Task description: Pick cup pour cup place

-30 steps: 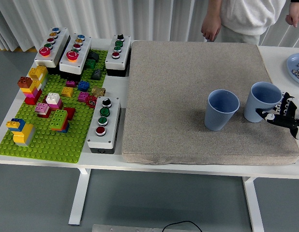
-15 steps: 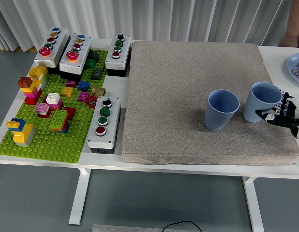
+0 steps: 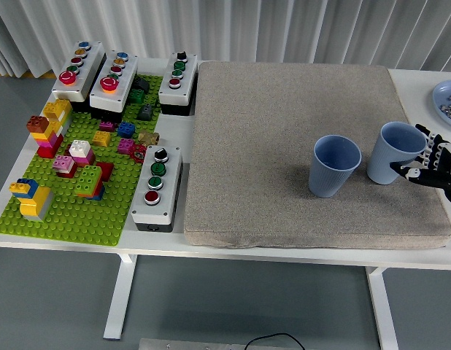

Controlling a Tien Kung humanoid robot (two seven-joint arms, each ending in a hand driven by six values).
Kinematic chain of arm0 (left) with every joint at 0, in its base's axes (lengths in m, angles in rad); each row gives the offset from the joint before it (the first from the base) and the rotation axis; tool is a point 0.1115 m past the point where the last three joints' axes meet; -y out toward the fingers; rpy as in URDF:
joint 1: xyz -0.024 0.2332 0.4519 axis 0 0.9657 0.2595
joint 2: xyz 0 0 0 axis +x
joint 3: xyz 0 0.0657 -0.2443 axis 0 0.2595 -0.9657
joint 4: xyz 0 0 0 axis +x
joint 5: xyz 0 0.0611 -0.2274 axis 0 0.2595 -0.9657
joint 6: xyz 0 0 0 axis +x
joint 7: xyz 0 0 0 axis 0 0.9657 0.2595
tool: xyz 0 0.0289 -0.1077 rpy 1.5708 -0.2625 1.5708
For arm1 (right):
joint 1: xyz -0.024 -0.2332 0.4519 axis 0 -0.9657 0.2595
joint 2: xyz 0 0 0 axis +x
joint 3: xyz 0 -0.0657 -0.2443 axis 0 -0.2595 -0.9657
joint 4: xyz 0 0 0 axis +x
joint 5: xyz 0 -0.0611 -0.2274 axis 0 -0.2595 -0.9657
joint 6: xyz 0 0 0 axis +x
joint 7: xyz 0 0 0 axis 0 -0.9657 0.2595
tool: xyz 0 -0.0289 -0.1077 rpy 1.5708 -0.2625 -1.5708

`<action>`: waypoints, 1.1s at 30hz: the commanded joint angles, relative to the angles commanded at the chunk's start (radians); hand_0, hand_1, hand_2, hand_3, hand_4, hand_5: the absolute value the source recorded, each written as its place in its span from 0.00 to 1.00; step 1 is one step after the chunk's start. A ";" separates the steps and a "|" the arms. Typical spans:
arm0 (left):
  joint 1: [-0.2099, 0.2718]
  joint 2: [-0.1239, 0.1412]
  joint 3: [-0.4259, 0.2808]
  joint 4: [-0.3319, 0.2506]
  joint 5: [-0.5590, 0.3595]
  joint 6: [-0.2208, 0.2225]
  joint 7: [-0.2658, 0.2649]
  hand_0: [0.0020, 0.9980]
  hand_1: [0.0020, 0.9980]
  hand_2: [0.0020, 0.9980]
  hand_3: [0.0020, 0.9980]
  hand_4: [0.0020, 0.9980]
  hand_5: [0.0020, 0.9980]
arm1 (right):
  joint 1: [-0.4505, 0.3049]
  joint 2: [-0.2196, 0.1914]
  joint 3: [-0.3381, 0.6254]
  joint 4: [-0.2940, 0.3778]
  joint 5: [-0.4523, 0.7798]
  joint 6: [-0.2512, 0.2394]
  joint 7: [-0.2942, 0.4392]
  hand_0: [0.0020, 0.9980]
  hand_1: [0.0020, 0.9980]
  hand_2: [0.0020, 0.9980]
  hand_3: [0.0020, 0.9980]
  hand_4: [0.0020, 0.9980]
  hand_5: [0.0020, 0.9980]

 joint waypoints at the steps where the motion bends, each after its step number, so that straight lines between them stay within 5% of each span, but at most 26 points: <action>1: 0.000 0.000 0.000 0.000 0.000 0.000 0.000 0.74 0.76 0.82 0.66 0.51 0.93 | 0.000 -0.001 0.001 0.001 0.003 0.000 0.000 0.95 0.92 1.00 1.00 0.85 0.13; 33: 0.000 0.006 -0.021 0.000 0.018 0.000 0.004 0.74 0.76 0.82 0.66 0.50 0.93 | -0.042 -0.057 -0.010 0.105 0.010 0.015 -0.039 0.95 0.93 1.00 1.00 0.87 0.17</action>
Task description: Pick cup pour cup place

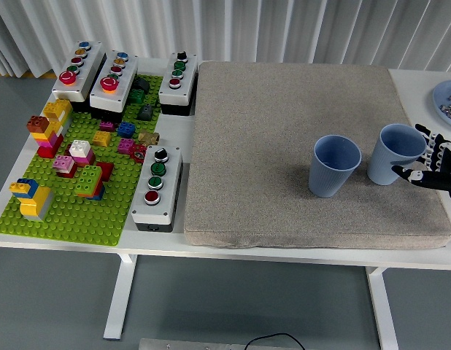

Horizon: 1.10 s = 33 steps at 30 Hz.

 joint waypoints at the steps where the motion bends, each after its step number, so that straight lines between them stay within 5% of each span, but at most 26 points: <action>1: 0.000 0.000 -0.001 0.000 0.001 0.000 0.000 0.74 0.76 0.82 0.66 0.50 0.93 | -0.001 -0.002 0.001 0.003 -0.001 0.001 -0.002 0.95 0.93 1.00 1.00 0.87 0.17; 16: -0.001 0.003 -0.024 0.000 0.020 0.000 0.005 0.74 0.76 0.82 0.66 0.51 0.93 | -0.004 -0.029 0.012 0.051 0.016 0.004 -0.013 0.95 0.93 1.00 1.00 0.87 0.17; 25: 0.002 0.011 -0.031 0.000 0.023 0.002 0.008 0.74 0.76 0.82 0.66 0.51 0.93 | 0.048 -0.083 0.019 0.077 0.036 0.002 -0.012 0.96 0.93 1.00 1.00 0.87 0.17; 31: 0.001 0.018 -0.027 0.000 0.024 0.002 0.012 0.74 0.76 0.82 0.66 0.51 0.93 | 0.162 -0.105 0.000 0.040 0.090 -0.066 0.032 0.95 0.93 1.00 1.00 0.87 0.17; 33: 0.001 0.019 -0.022 0.000 0.023 0.002 0.012 0.74 0.76 0.82 0.66 0.51 0.93 | 0.206 -0.095 -0.001 0.018 0.108 -0.098 0.051 0.90 0.87 0.93 0.94 0.86 0.19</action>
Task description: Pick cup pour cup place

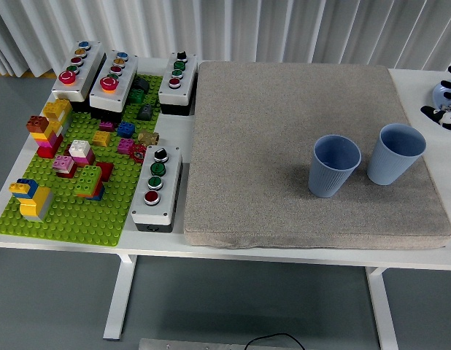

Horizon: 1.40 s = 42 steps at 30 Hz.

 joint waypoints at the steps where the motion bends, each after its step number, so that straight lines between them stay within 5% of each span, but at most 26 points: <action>1: 0.000 0.000 0.002 0.000 -0.001 0.000 0.000 0.74 0.76 0.82 0.66 0.51 0.93 | 0.015 0.004 0.000 -0.008 0.004 -0.008 0.006 0.90 0.87 0.93 0.94 0.86 0.19; 4: 0.001 0.001 0.013 0.000 -0.013 0.001 -0.005 0.74 0.76 0.82 0.66 0.51 0.93 | 0.059 0.037 0.000 -0.049 0.051 -0.079 0.049 0.90 0.87 0.93 0.94 0.86 0.19; 5: 0.000 0.000 0.014 0.000 -0.013 0.001 -0.005 0.74 0.76 0.82 0.66 0.51 0.93 | 0.063 0.042 0.001 -0.055 0.055 -0.089 0.054 0.85 0.77 0.76 0.86 0.86 0.19; 10: -0.005 -0.004 0.025 0.000 -0.027 0.001 -0.011 0.74 0.76 0.82 0.66 0.51 0.93 | 0.088 0.102 -0.004 -0.118 0.113 -0.168 0.095 0.85 0.77 0.76 0.86 0.86 0.19; 11: -0.007 -0.005 0.026 0.000 -0.027 0.000 -0.011 0.74 0.76 0.82 0.66 0.51 0.93 | 0.094 0.114 -0.006 -0.131 0.127 -0.185 0.105 0.75 0.66 0.62 0.76 0.86 0.21; 15: -0.011 -0.007 0.032 0.000 -0.026 -0.001 -0.011 0.74 0.76 0.82 0.66 0.51 0.93 | 0.117 0.152 -0.006 -0.179 0.183 -0.244 0.132 0.75 0.66 0.62 0.76 0.86 0.21; 42: -0.009 -0.012 0.028 0.000 -0.025 0.001 -0.019 0.74 0.76 0.82 0.66 0.51 0.93 | 0.083 0.162 0.021 -0.138 0.103 -0.217 0.084 0.76 0.66 0.62 0.76 0.84 0.22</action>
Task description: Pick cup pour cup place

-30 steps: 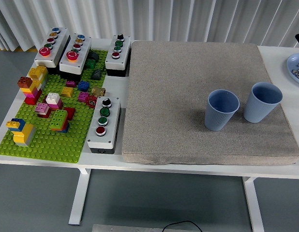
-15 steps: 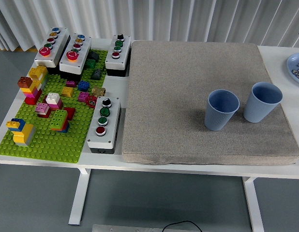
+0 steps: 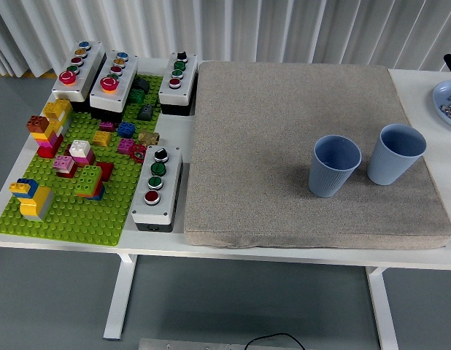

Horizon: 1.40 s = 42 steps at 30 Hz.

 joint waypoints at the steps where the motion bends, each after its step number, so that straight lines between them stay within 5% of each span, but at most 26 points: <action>1: -0.001 -0.001 -0.001 0.000 0.001 0.001 -0.001 0.74 0.76 0.82 0.66 0.51 0.93 | 0.000 0.000 0.002 0.001 -0.002 0.001 -0.001 0.76 0.66 0.62 0.76 0.84 0.22; 7: -0.001 -0.003 -0.013 0.000 0.004 0.004 -0.003 0.74 0.76 0.82 0.66 0.51 0.92 | 0.001 -0.004 0.010 0.009 -0.005 0.009 -0.012 0.76 0.67 0.63 0.77 0.84 0.21; 16: 0.000 -0.005 -0.008 0.000 -0.010 0.003 -0.005 0.74 0.77 0.82 0.67 0.51 0.93 | 0.001 -0.007 0.016 0.030 -0.093 0.132 -0.104 0.77 0.71 0.68 0.85 0.84 0.20; 17: 0.000 -0.005 -0.008 0.000 -0.010 0.003 -0.006 0.74 0.78 0.83 0.67 0.51 0.92 | 0.002 -0.007 0.018 0.031 -0.108 0.151 -0.114 0.80 0.78 0.82 0.95 0.85 0.21; 22: 0.000 -0.004 -0.011 0.000 -0.007 0.003 -0.007 0.74 0.78 0.83 0.67 0.51 0.92 | 0.003 -0.007 0.025 0.028 -0.119 0.191 -0.130 0.80 0.78 0.82 0.95 0.85 0.21; 23: 0.000 -0.005 -0.012 0.000 -0.006 0.004 -0.006 0.74 0.77 0.83 0.67 0.51 0.93 | 0.003 -0.008 0.025 0.029 -0.118 0.198 -0.133 0.84 0.84 0.94 0.98 0.86 0.22; 42: -0.004 -0.005 -0.011 0.000 -0.003 0.009 -0.011 0.74 0.78 0.83 0.67 0.50 0.92 | 0.015 -0.011 0.028 0.045 -0.109 0.210 -0.149 0.85 0.85 0.94 0.98 0.85 0.24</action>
